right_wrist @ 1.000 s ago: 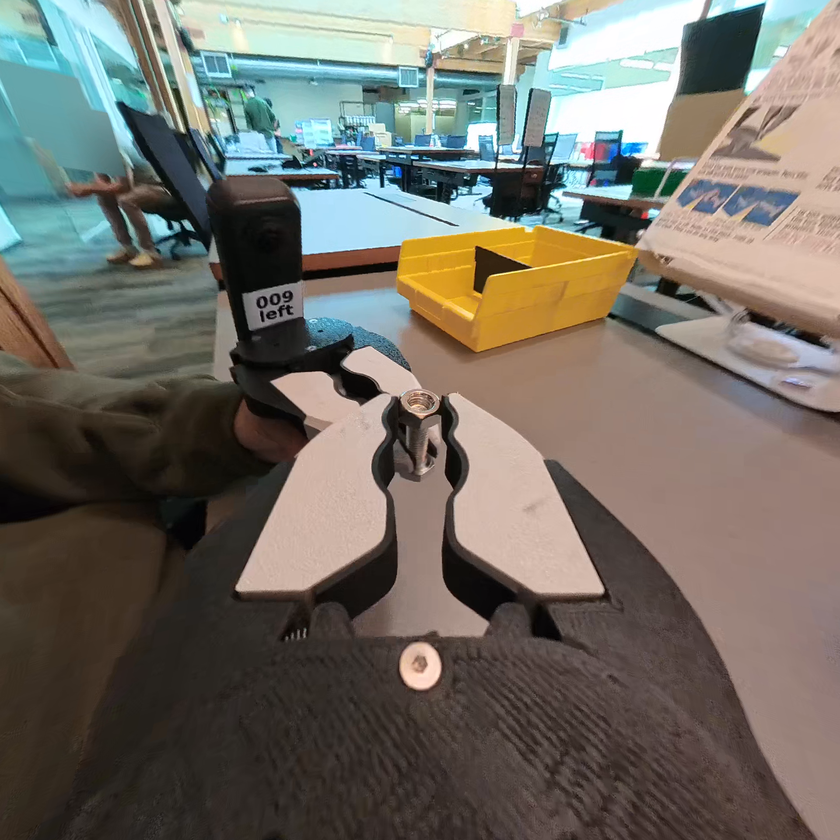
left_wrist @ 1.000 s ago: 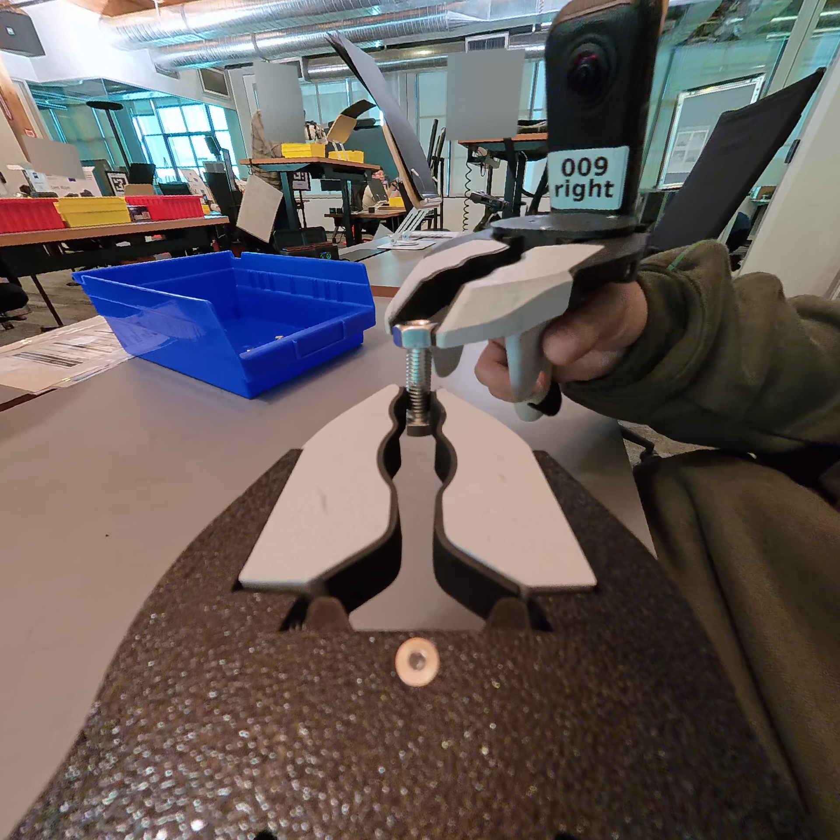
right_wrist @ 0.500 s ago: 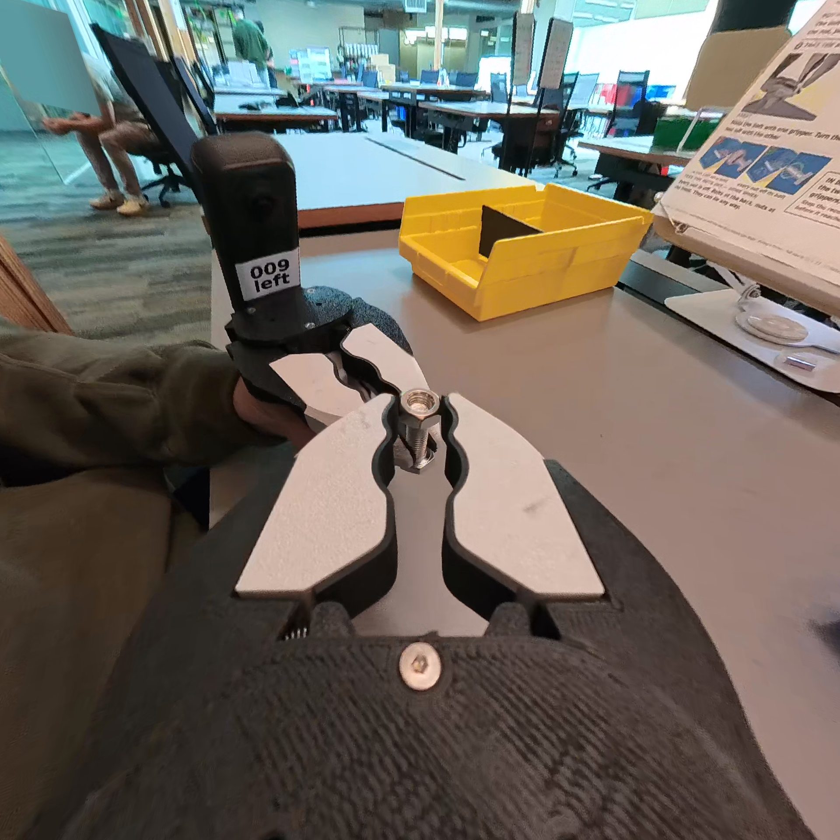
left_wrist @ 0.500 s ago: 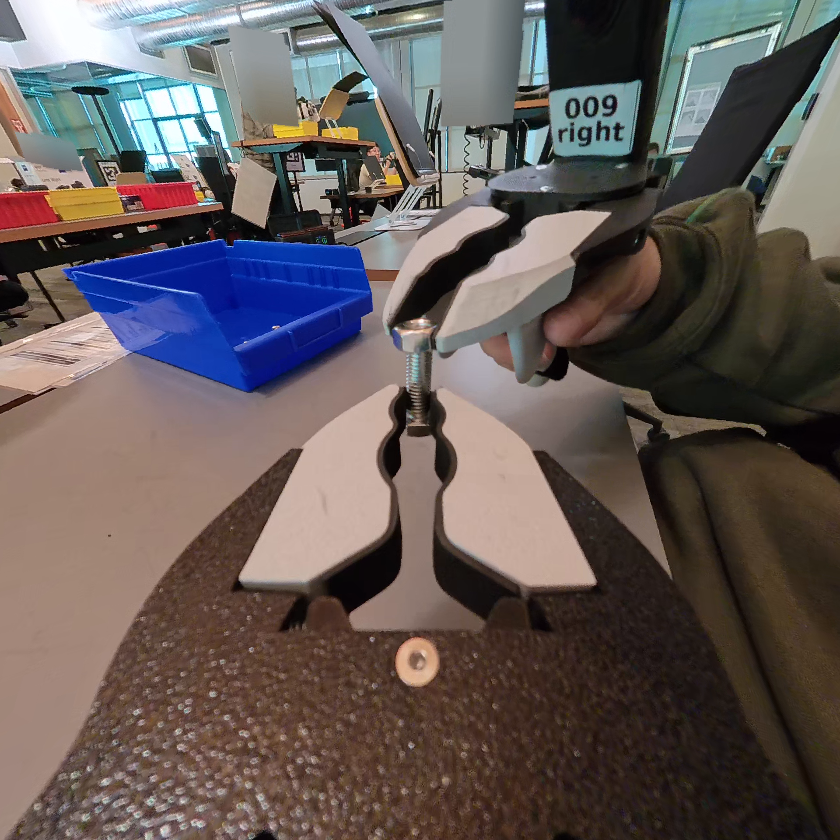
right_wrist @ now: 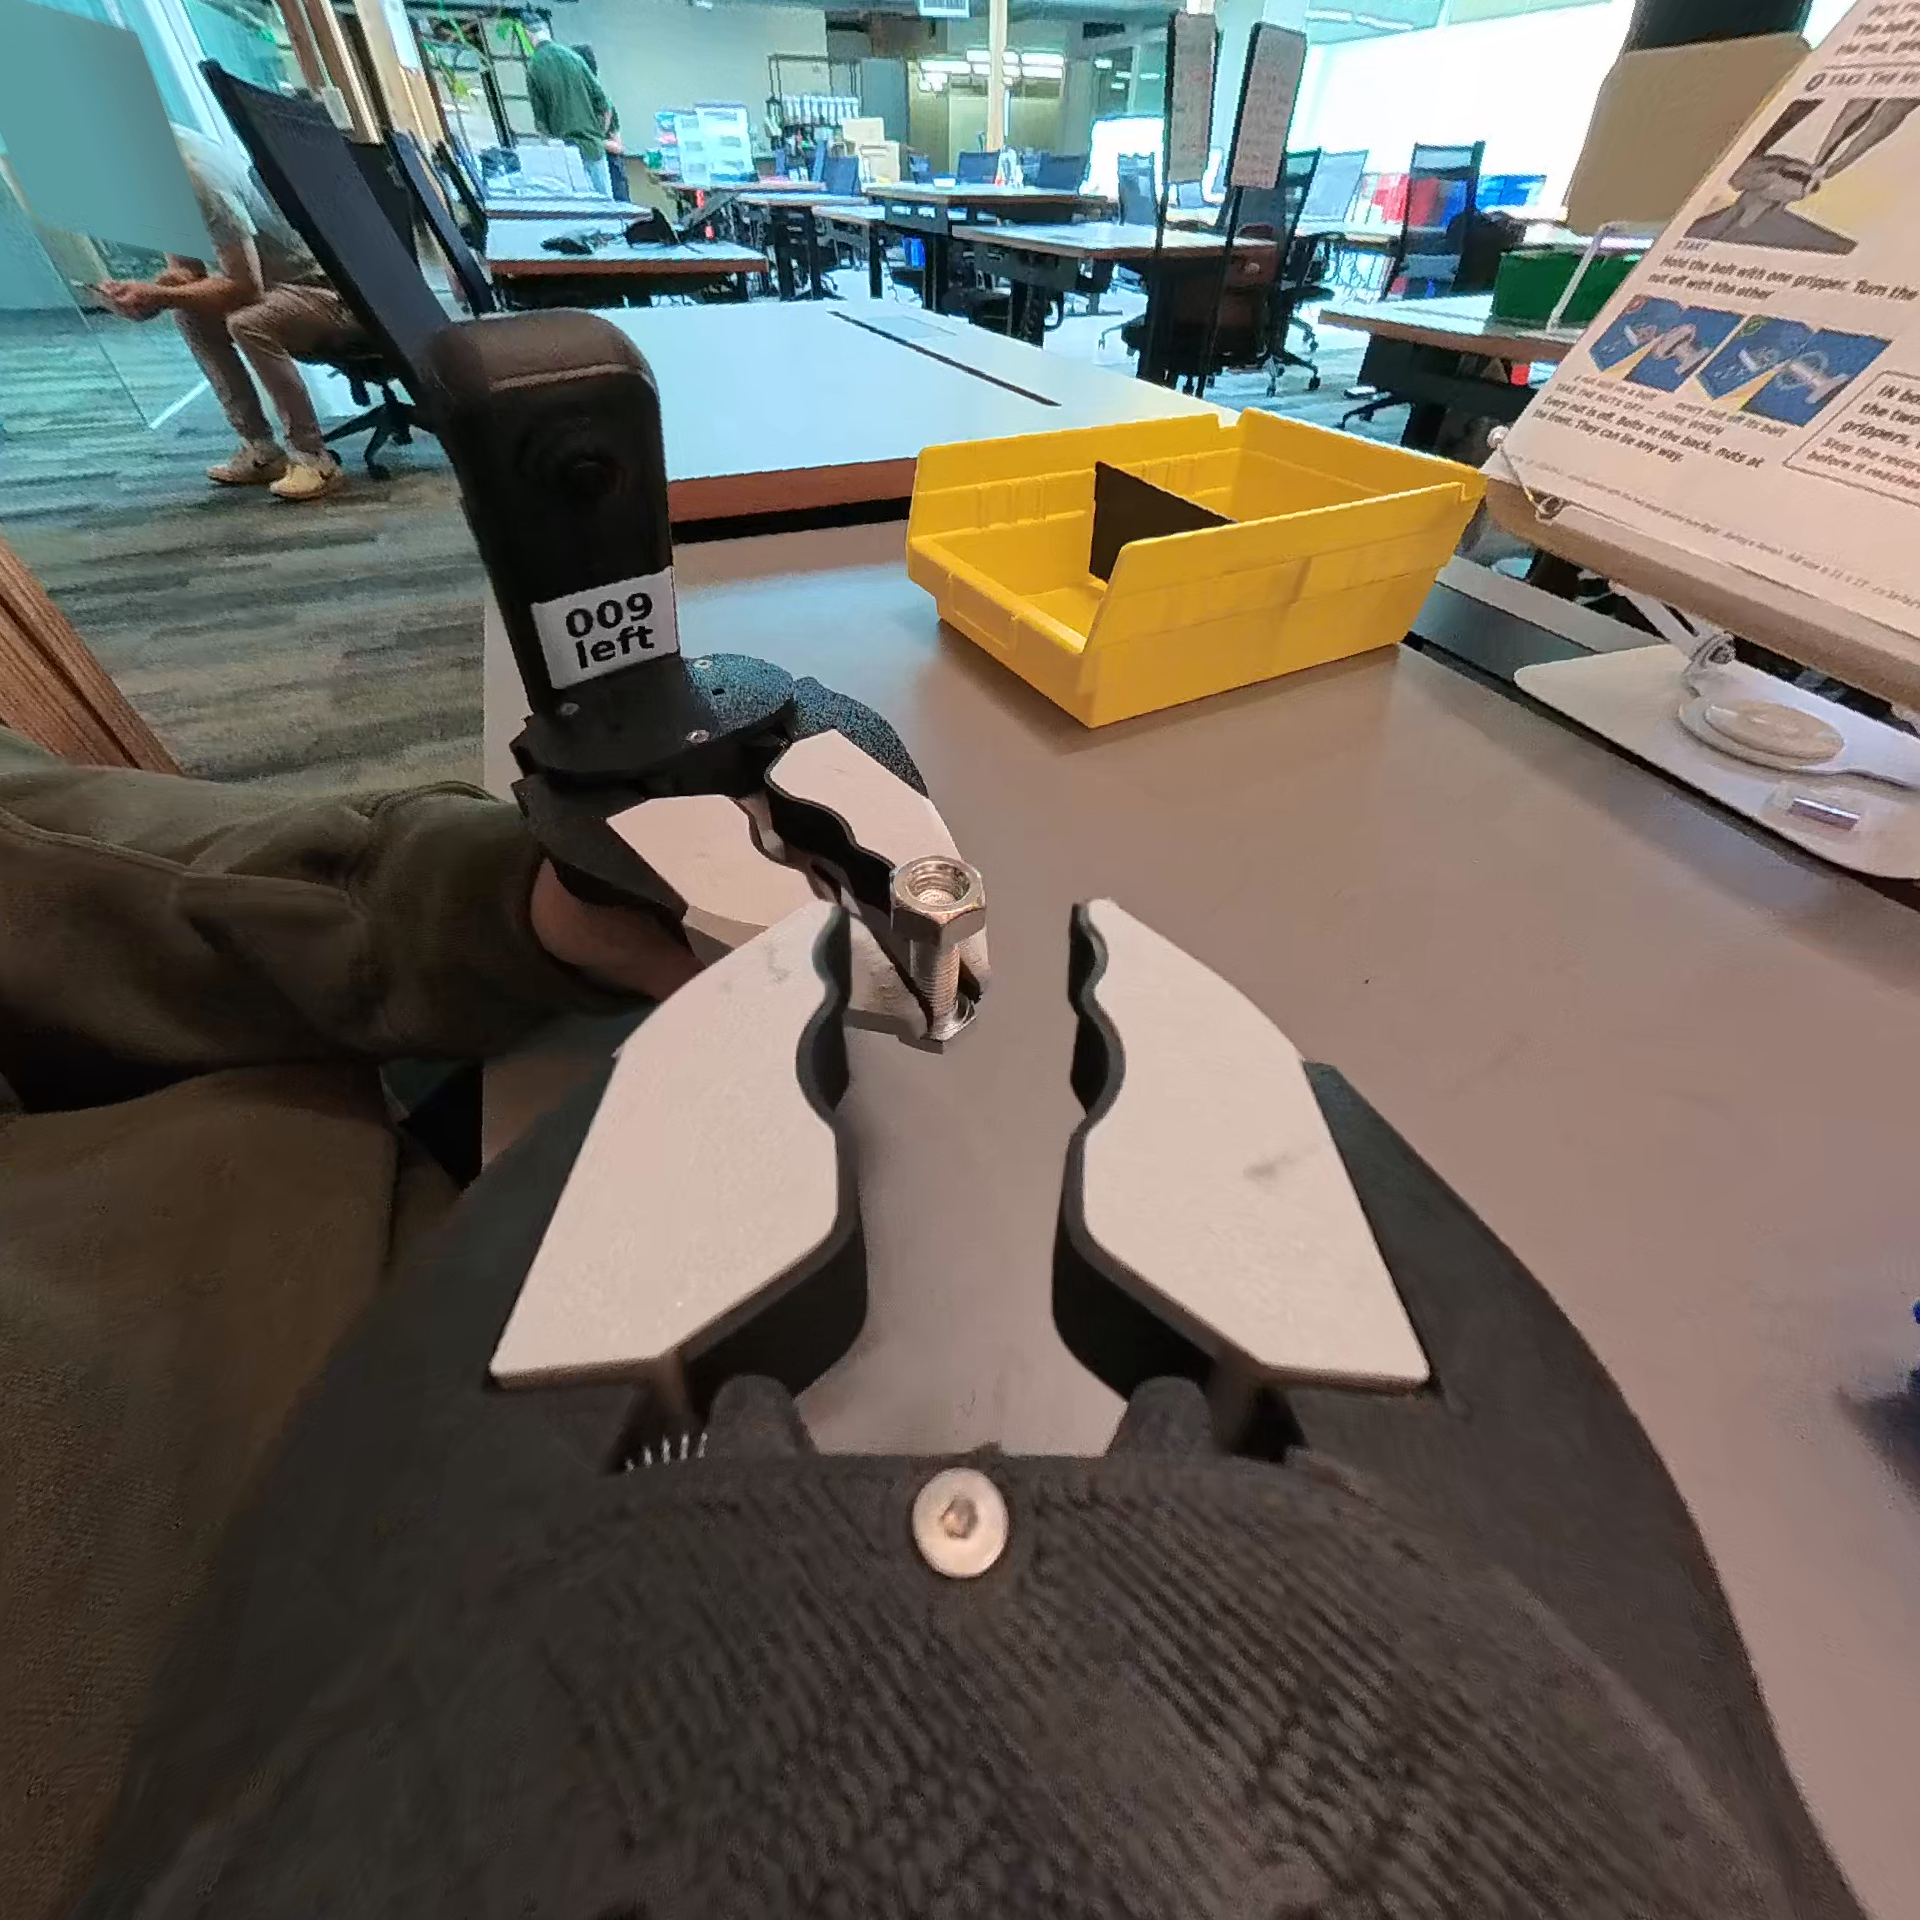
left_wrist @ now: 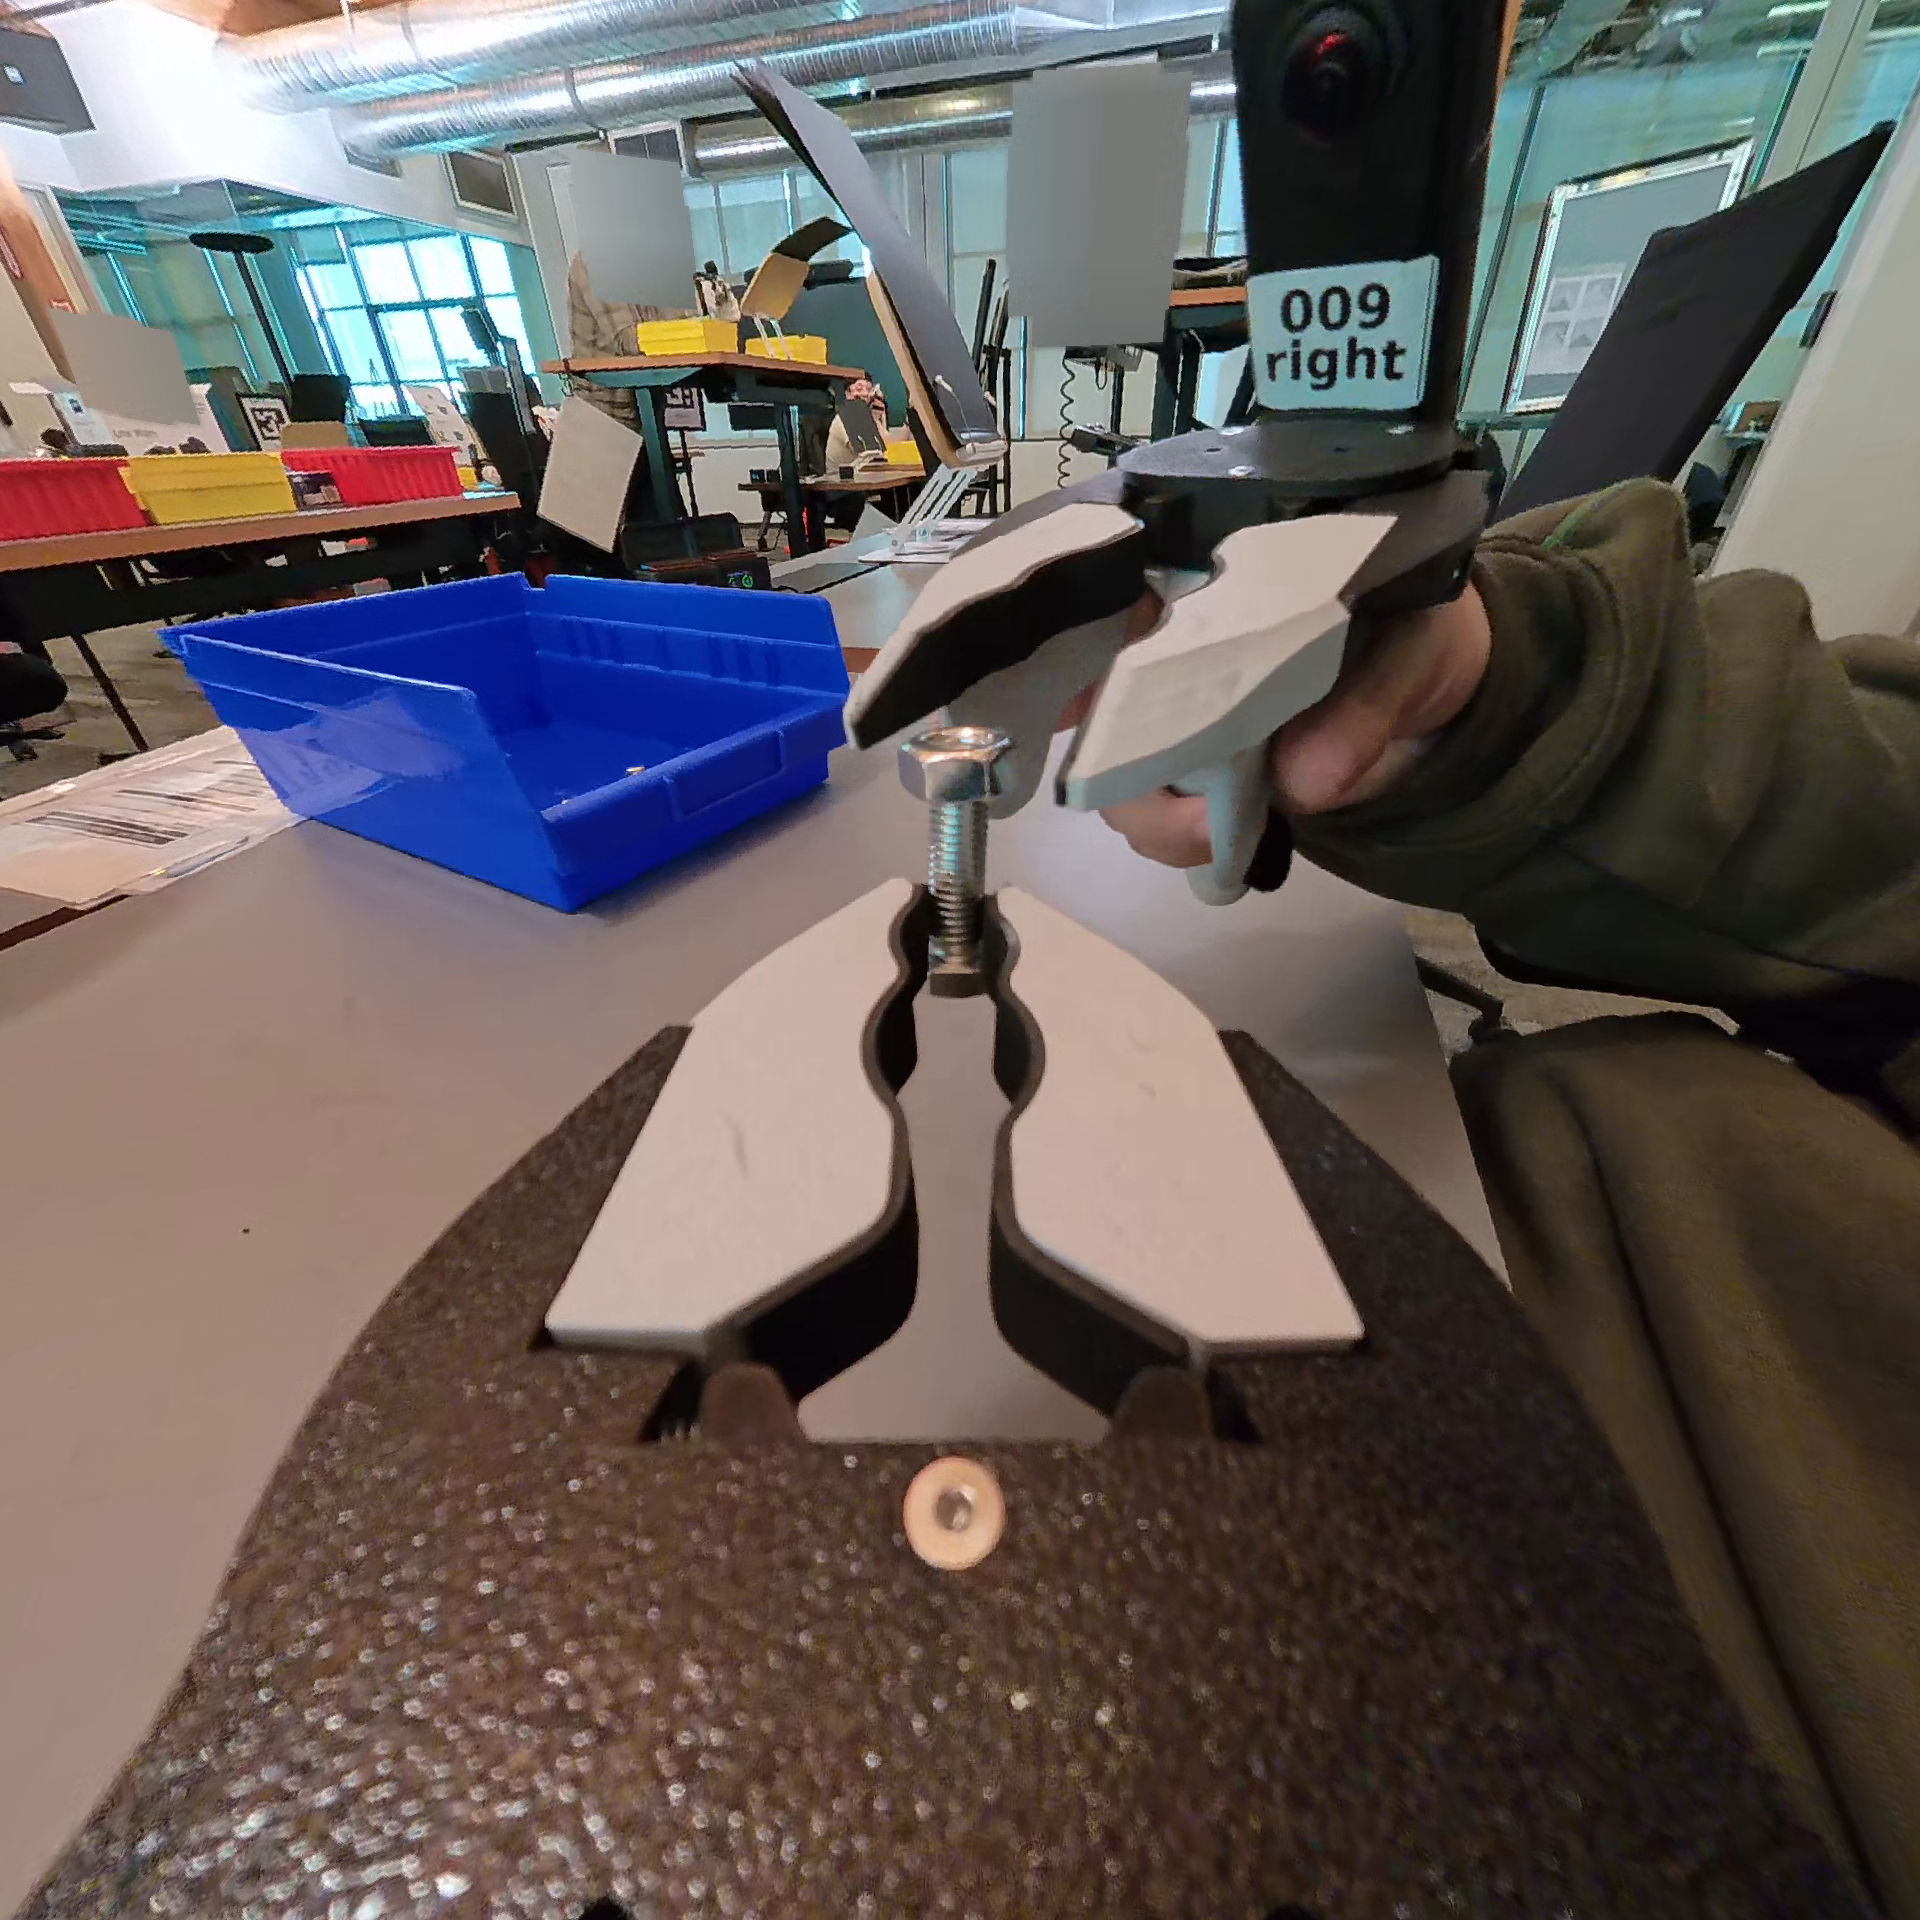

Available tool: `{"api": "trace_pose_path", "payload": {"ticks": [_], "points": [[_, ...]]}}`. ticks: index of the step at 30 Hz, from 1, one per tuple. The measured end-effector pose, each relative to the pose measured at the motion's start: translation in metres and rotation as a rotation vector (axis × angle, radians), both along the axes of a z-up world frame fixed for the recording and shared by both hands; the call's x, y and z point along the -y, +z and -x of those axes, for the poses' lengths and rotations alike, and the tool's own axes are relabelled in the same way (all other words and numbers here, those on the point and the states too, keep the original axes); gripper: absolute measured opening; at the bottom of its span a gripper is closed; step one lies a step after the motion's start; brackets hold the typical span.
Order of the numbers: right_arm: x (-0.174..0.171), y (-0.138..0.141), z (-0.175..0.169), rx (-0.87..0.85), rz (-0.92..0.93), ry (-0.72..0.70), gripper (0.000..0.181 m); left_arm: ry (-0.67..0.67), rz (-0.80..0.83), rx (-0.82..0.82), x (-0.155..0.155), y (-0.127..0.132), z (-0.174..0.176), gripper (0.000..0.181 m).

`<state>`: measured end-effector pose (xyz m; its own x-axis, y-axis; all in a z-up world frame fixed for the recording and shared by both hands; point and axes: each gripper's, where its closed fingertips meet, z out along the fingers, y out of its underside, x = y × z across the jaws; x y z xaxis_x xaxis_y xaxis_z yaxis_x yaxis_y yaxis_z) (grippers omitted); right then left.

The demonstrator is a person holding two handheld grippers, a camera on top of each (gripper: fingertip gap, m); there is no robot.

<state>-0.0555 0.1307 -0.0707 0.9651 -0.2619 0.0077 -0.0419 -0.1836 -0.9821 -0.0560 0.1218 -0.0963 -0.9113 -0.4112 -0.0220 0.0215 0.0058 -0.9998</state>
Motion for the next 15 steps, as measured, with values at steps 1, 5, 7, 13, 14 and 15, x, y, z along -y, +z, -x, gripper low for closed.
{"api": "trace_pose_path", "payload": {"ticks": [1, 5, 7, 13, 14, 15], "points": [[0.0, 0.002, 0.0, 0.006, -0.012, 0.0, 0.041, 0.004, 0.004, -0.002, -0.001, 0.0, -0.001, 0.009], [-0.007, 0.004, 0.004, -0.004, -0.058, 0.019, 0.041, 0.019, 0.009, -0.006, -0.002, 0.001, -0.003, 0.009], [-0.011, 0.004, 0.006, 0.0, -0.068, 0.022, 0.036, 0.023, 0.008, -0.009, -0.003, 0.0, -0.003, 0.009], [-0.011, 0.002, 0.0, 0.018, -0.058, -0.03, 0.025, 0.042, 0.012, -0.013, -0.005, 0.0, -0.006, 0.009], [-0.01, 0.002, 0.0, 0.015, -0.055, -0.032, 0.023, 0.044, 0.012, -0.013, -0.005, 0.0, -0.006, 0.009], [-0.009, 0.002, -0.001, 0.01, -0.054, -0.031, 0.023, 0.049, 0.014, -0.013, -0.006, 0.001, -0.007, 0.009]]}}
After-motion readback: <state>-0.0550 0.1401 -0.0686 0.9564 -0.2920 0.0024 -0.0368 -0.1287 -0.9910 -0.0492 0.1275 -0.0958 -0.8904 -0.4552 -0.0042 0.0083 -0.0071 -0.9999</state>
